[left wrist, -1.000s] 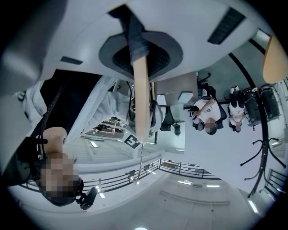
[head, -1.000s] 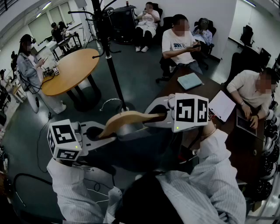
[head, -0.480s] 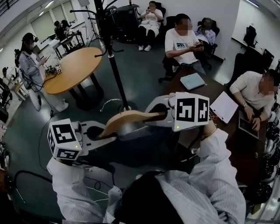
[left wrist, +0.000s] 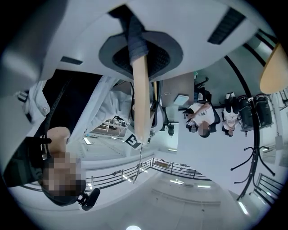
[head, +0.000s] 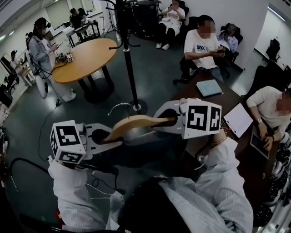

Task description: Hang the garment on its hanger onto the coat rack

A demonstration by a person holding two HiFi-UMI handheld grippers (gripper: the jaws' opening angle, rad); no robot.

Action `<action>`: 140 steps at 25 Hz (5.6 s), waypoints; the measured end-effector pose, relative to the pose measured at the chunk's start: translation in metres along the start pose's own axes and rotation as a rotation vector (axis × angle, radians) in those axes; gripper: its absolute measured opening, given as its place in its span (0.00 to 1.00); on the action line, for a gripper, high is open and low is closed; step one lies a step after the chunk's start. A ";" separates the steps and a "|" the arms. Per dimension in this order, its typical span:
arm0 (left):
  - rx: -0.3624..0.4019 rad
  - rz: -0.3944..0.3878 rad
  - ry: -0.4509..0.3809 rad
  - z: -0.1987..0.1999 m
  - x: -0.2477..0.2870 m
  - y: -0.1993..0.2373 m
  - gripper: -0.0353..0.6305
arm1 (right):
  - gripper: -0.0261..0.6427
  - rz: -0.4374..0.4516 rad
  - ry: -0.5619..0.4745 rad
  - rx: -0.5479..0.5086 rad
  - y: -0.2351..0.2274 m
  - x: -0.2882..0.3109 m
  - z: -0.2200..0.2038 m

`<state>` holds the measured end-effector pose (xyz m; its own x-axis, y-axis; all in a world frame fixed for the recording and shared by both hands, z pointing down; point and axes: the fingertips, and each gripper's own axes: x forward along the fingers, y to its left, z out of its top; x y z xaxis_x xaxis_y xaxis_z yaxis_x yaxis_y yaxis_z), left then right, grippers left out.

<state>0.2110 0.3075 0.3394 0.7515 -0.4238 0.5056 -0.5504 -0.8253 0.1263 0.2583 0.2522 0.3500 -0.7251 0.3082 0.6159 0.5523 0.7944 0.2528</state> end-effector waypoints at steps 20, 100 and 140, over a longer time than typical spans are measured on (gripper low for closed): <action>-0.007 -0.117 -0.014 -0.067 -0.101 0.157 0.08 | 0.07 -0.009 0.014 0.106 -0.140 0.127 0.028; 0.201 -0.218 0.025 0.167 -0.057 0.778 0.08 | 0.07 -0.267 0.081 0.209 -0.762 0.034 -0.125; 0.298 -0.076 -0.030 0.129 -0.086 0.824 0.18 | 0.22 -0.244 0.024 0.232 -0.774 0.047 -0.145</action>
<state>-0.2599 -0.3843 0.2896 0.7993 -0.3637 0.4784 -0.3643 -0.9264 -0.0956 -0.1436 -0.4238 0.2919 -0.8128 0.0842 0.5764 0.2535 0.9420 0.2199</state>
